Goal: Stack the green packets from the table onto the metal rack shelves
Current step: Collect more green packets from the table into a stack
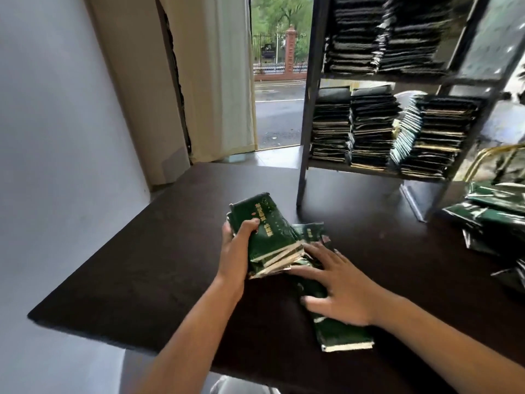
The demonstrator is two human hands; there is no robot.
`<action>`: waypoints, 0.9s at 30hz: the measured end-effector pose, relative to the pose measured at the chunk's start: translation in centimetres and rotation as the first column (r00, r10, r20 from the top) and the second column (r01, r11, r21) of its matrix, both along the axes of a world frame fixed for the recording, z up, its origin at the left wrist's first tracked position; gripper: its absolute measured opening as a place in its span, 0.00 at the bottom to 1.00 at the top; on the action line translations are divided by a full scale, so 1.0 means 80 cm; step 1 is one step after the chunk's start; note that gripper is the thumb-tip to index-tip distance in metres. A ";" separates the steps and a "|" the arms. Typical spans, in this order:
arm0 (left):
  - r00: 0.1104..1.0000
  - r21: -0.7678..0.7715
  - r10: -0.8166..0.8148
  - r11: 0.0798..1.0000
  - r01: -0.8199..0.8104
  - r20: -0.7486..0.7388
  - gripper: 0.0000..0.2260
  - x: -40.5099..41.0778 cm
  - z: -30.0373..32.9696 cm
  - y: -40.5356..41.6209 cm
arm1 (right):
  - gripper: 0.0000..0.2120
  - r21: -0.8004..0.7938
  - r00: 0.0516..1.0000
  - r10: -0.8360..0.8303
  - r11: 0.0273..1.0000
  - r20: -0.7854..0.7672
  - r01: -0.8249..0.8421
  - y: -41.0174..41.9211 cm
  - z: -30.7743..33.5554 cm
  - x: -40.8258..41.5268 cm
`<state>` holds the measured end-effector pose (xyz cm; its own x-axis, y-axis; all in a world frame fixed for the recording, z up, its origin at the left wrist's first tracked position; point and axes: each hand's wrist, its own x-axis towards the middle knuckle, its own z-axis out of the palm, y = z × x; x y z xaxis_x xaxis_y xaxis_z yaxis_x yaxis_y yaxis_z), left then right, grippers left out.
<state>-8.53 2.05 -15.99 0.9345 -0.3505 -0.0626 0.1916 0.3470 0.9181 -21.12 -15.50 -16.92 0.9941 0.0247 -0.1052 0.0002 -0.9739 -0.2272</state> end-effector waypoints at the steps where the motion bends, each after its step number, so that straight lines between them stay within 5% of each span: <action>1: 0.999 0.023 -0.036 0.999 0.036 0.013 0.28 -0.010 0.000 -0.008 | 0.36 -0.012 1.000 -0.006 1.000 -0.018 0.006 -0.014 0.004 -0.018; 8: 0.965 0.220 -0.260 0.944 0.245 0.042 0.30 -0.063 0.007 -0.072 | 0.32 0.083 0.984 -0.165 0.982 -0.059 0.170 -0.111 0.028 -0.109; 13: 0.937 0.231 -0.350 0.911 0.341 -0.002 0.24 -0.087 0.011 -0.119 | 0.14 0.222 0.940 -0.314 0.934 0.134 0.280 -0.150 0.030 -0.117; 18: 0.918 0.293 -0.397 0.879 0.376 0.014 0.22 -0.072 0.017 -0.150 | 0.32 0.060 0.904 -0.396 0.918 0.162 0.392 -0.161 0.025 -0.092; 22: 0.894 0.315 -0.449 0.848 0.426 -0.001 0.20 -0.050 0.015 -0.159 | 0.25 -0.205 0.879 -0.410 0.864 0.244 0.460 -0.158 0.032 -0.079; 27: 0.884 0.320 -0.466 0.832 0.453 -0.039 0.23 -0.016 0.004 -0.165 | 0.20 -0.204 0.865 -0.428 0.851 0.263 0.484 -0.160 0.035 -0.083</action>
